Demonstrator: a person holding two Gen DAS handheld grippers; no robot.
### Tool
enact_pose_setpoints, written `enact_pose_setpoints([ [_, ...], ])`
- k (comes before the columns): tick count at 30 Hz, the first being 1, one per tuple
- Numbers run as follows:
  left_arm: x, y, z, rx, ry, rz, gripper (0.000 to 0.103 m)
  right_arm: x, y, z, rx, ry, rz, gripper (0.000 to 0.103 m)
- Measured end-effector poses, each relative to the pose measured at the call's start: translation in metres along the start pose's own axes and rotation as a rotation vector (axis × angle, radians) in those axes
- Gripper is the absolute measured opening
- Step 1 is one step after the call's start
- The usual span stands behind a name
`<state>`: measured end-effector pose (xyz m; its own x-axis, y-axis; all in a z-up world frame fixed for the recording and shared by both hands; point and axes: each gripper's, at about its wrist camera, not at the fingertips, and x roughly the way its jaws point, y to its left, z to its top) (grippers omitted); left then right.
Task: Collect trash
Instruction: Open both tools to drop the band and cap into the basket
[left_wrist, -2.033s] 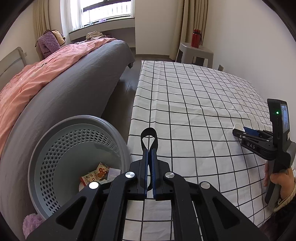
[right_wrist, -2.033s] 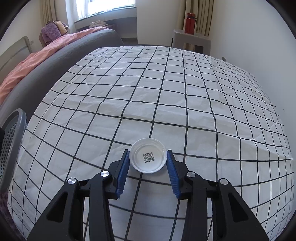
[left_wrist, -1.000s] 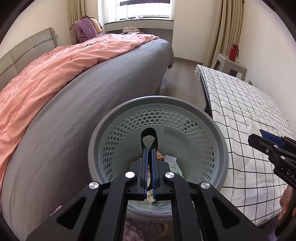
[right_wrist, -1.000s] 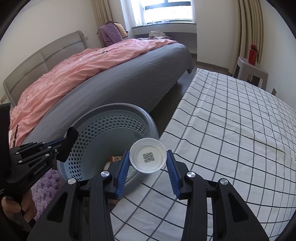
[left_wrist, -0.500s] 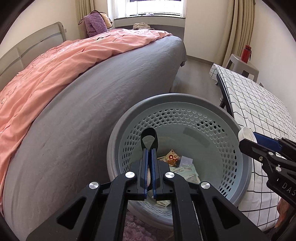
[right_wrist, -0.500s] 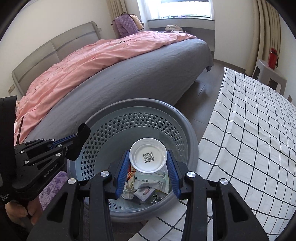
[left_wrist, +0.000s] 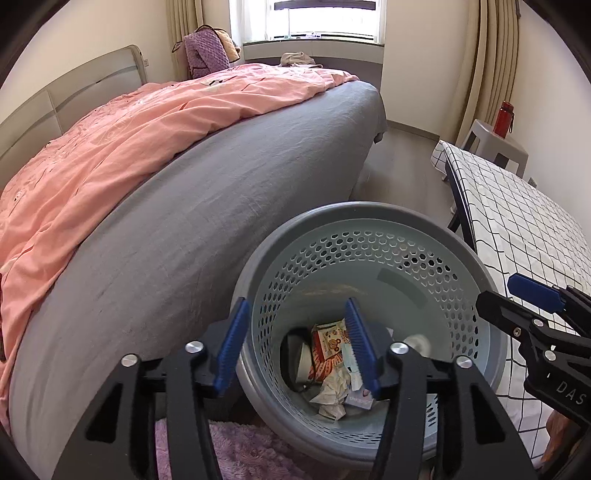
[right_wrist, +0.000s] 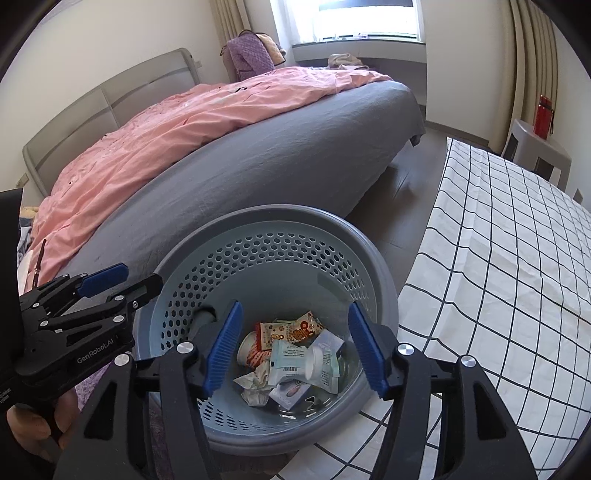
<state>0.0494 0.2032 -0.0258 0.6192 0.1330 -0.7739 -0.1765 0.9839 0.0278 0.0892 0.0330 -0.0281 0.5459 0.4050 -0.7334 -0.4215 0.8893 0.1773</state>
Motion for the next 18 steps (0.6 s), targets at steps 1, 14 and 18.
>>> enact_pose_setpoints([
  [1,-0.0015,0.0001,0.0005,-0.001,-0.004,0.002,0.058,-0.0006,-0.0004,-0.0002,0.002,-0.001,-0.001,0.059],
  [14,-0.0097,-0.0006,0.0000,-0.004,-0.015,0.018,0.070,-0.0090,-0.0084,-0.0060,0.032,-0.009,-0.015,0.066],
  [18,-0.0112,-0.0008,-0.0006,-0.004,-0.013,0.026,0.073,-0.0100,-0.0101,-0.0071,0.038,-0.009,-0.015,0.067],
])
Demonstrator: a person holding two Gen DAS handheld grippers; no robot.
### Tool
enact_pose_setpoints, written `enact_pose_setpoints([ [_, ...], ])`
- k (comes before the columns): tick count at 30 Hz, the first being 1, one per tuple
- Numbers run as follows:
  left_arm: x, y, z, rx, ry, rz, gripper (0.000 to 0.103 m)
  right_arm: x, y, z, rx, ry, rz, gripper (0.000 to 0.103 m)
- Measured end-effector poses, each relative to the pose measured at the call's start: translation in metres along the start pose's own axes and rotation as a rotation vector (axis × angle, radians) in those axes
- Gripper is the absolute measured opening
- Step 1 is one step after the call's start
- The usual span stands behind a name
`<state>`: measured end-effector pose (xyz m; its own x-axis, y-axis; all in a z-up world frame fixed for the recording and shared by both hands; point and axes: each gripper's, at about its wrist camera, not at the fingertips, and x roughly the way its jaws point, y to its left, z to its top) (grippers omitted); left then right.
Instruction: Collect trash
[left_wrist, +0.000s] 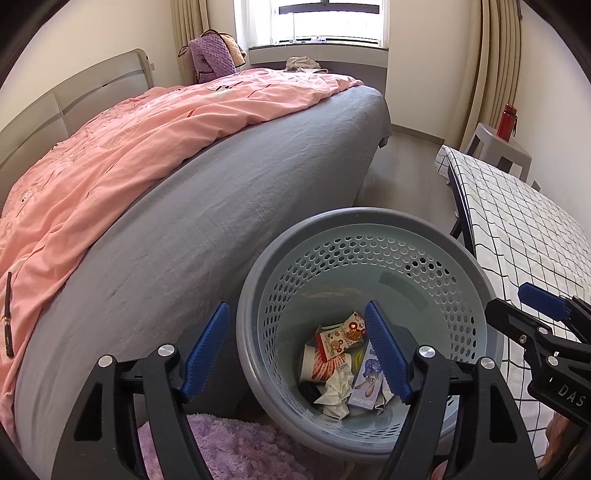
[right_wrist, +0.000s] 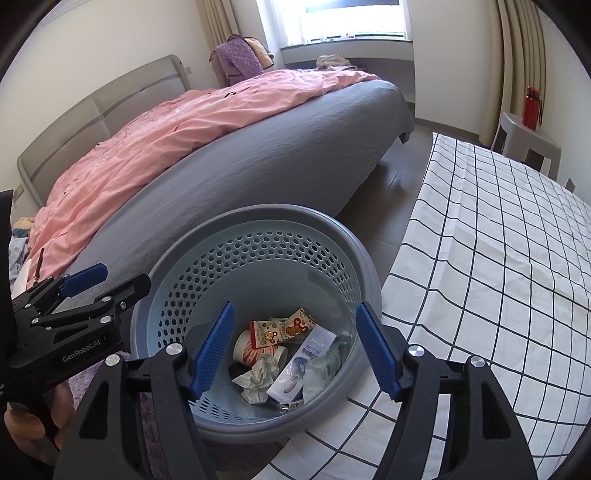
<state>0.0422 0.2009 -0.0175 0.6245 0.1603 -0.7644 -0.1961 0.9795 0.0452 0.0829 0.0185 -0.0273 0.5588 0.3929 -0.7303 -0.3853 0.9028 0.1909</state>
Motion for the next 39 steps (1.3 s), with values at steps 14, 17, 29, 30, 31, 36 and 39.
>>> enact_pose_setpoints([
  [14,-0.005,0.002,0.000,-0.009,-0.004,0.027,0.080,-0.004,-0.001,-0.001,0.004,-0.006,0.001,0.071],
  [17,-0.007,0.003,0.000,-0.011,-0.005,0.031,0.081,-0.005,0.000,-0.001,0.005,-0.010,-0.001,0.073],
  [29,-0.010,0.005,0.000,-0.019,-0.003,0.040,0.084,-0.007,0.000,-0.001,0.011,-0.016,-0.002,0.088],
  [30,-0.010,0.005,0.000,-0.019,-0.004,0.041,0.084,-0.007,-0.001,-0.001,0.013,-0.016,-0.002,0.089],
  [31,-0.011,0.005,0.000,-0.020,-0.005,0.042,0.084,-0.007,-0.002,-0.001,0.014,-0.016,-0.004,0.089],
  [36,-0.012,0.005,0.000,-0.019,-0.004,0.046,0.084,-0.009,-0.002,-0.003,0.017,-0.016,-0.009,0.089],
  [39,-0.012,0.005,0.000,-0.022,0.000,0.044,0.085,-0.009,-0.002,-0.003,0.018,-0.016,-0.010,0.089],
])
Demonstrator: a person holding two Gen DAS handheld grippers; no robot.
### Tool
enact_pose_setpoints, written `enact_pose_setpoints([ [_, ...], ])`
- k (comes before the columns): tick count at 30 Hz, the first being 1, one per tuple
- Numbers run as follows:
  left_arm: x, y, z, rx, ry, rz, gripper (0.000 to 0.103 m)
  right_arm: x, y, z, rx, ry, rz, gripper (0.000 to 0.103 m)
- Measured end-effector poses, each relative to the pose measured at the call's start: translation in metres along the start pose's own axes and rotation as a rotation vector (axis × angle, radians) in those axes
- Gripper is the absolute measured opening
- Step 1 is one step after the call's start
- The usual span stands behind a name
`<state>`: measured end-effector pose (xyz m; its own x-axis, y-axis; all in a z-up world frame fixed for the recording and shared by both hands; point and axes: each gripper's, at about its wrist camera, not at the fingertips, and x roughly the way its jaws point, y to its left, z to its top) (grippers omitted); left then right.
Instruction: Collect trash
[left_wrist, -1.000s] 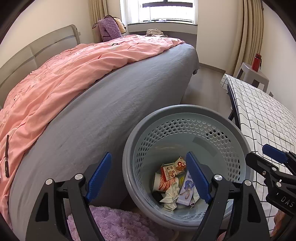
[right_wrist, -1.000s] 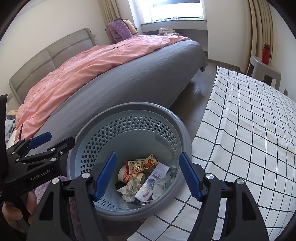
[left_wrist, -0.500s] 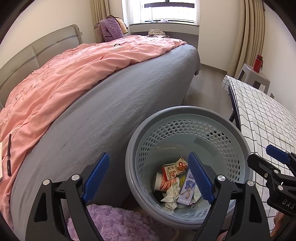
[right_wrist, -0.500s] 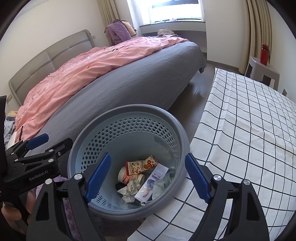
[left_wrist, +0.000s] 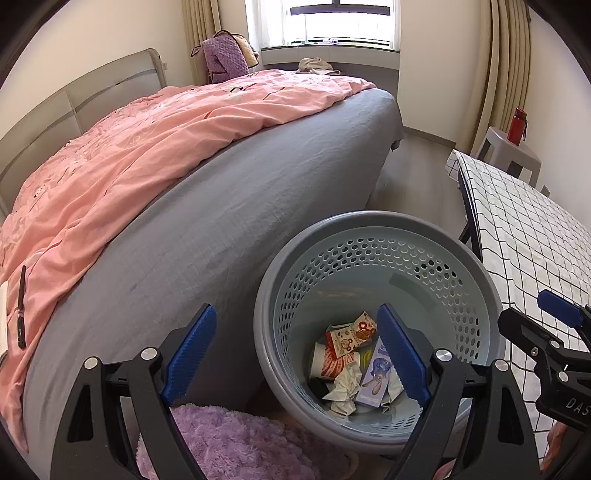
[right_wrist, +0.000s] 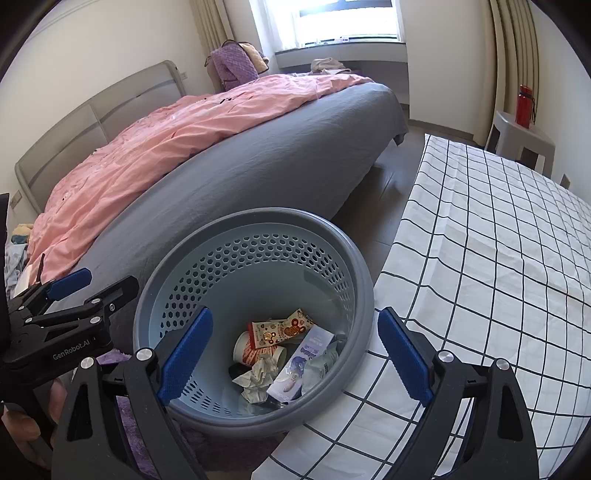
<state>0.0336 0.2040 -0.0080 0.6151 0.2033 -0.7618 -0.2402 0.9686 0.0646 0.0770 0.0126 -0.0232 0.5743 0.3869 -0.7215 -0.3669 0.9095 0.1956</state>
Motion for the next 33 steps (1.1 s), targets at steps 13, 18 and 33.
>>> enact_pose_setpoints([
  [13,-0.0028,-0.0015,0.0007,0.003,-0.006,-0.002,0.085,-0.0040,-0.0011,0.0008,0.002,-0.004,0.000,0.089],
  [18,-0.0031,-0.0029,0.0009,0.010,-0.008,0.001,0.084,-0.0038,-0.0012,0.0016,-0.001,-0.001,0.001,0.089],
  [33,-0.0021,-0.0025,0.0002,0.013,-0.008,0.005,0.084,-0.0044,0.0006,0.0036,-0.003,-0.003,0.001,0.089],
])
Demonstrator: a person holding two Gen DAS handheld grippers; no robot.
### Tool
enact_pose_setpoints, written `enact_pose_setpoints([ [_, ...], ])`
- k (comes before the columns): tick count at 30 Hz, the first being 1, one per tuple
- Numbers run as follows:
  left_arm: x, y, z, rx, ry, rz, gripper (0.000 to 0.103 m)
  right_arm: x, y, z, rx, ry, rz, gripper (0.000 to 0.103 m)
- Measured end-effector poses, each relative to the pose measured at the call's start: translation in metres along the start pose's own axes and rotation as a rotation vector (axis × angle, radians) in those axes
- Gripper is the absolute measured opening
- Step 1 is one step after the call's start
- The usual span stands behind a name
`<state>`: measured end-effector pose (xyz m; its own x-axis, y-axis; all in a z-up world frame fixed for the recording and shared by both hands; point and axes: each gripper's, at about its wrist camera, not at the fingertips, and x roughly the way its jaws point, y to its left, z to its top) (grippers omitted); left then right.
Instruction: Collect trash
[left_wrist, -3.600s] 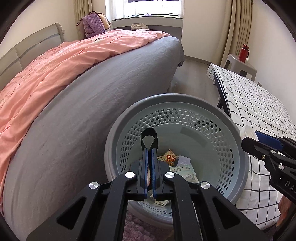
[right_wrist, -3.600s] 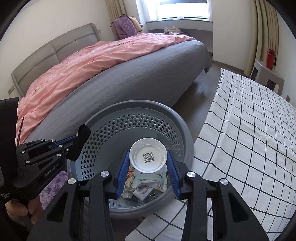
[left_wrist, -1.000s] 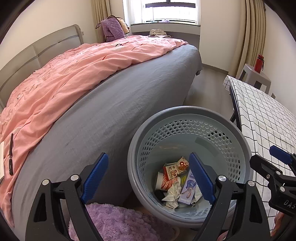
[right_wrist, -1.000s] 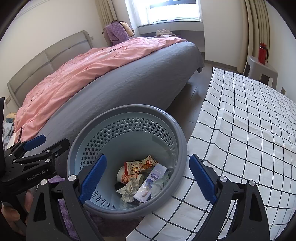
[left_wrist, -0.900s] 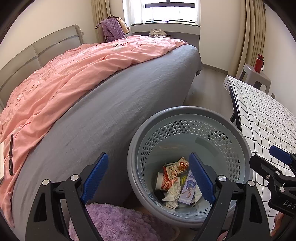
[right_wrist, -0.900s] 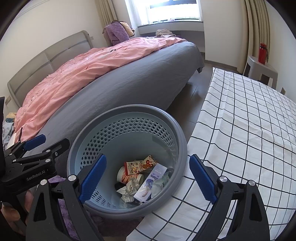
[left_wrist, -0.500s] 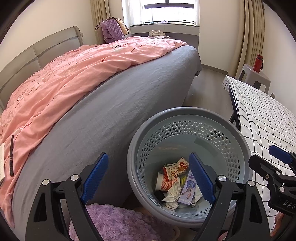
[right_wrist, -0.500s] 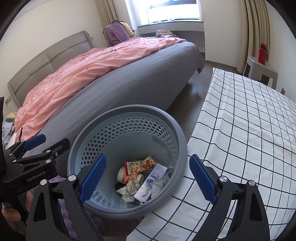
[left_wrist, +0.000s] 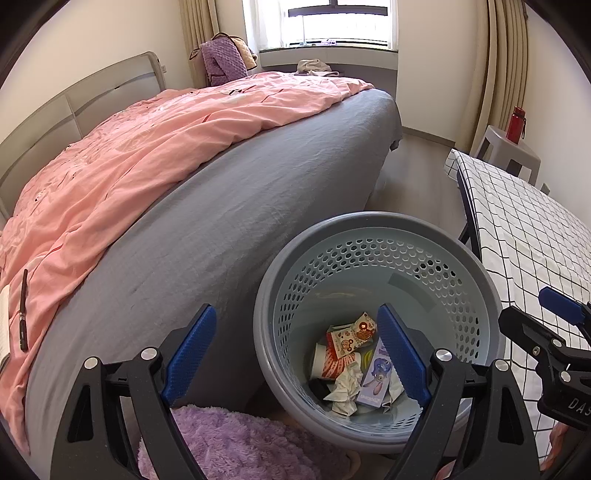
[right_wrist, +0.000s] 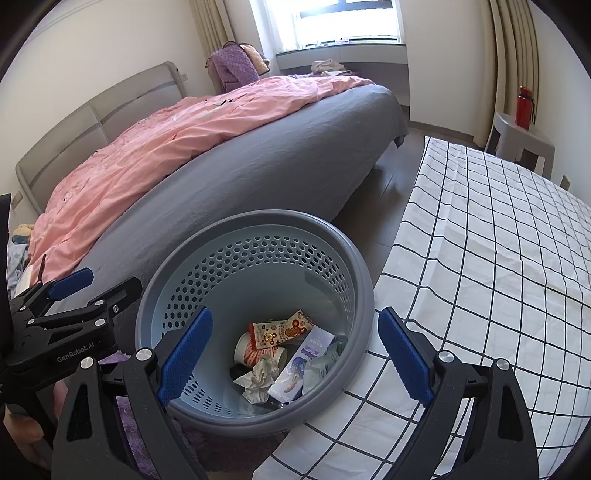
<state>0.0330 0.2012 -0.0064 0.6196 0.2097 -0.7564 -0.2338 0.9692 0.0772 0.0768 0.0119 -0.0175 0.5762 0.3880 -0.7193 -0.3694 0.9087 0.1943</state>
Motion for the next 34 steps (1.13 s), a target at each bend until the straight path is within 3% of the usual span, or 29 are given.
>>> enact_pose_setpoints([
  [34,0.0003,-0.0012,0.0003,-0.002,-0.001,0.011,0.085,0.0005,0.0019,-0.0002,-0.006,0.002,0.001,0.089],
])
